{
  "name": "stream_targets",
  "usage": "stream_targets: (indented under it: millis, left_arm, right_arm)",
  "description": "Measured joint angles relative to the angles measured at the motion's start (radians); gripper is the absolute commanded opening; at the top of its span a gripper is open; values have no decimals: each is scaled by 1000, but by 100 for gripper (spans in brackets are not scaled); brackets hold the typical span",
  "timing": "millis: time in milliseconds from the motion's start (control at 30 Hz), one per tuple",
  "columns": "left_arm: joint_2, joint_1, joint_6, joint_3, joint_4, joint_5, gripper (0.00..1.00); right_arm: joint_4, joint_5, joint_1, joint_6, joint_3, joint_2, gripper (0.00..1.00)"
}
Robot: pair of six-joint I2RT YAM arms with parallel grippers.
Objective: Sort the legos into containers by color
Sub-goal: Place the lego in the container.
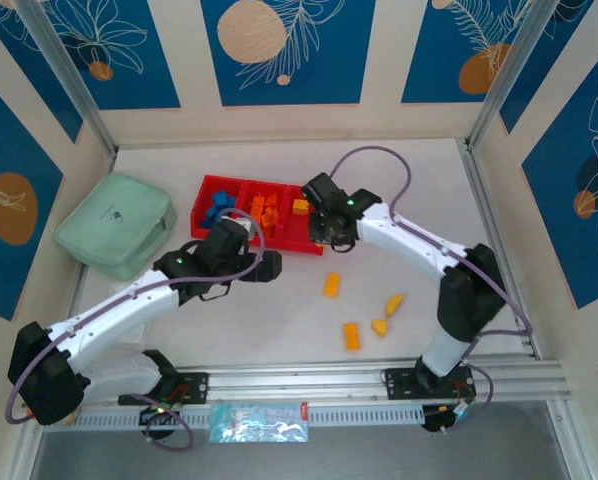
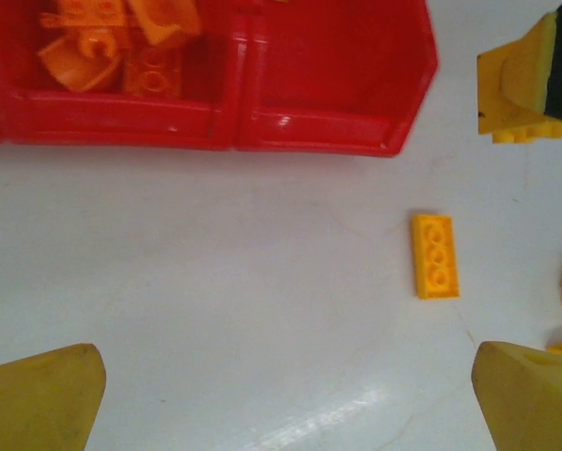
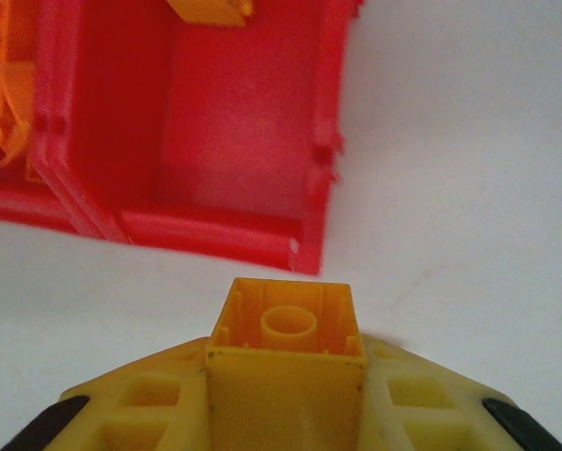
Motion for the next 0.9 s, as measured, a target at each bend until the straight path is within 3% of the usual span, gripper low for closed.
stream_targets:
  millis: [500,900]
  left_arm:
    - [-1,97,15,0,-36,4,99]
    - [-1,109,15,0,-36,12,99]
  right_arm:
    - [-30,-26,-48,-72,418,433,36]
    - [-53,-43,-79,-100,527,489,47]
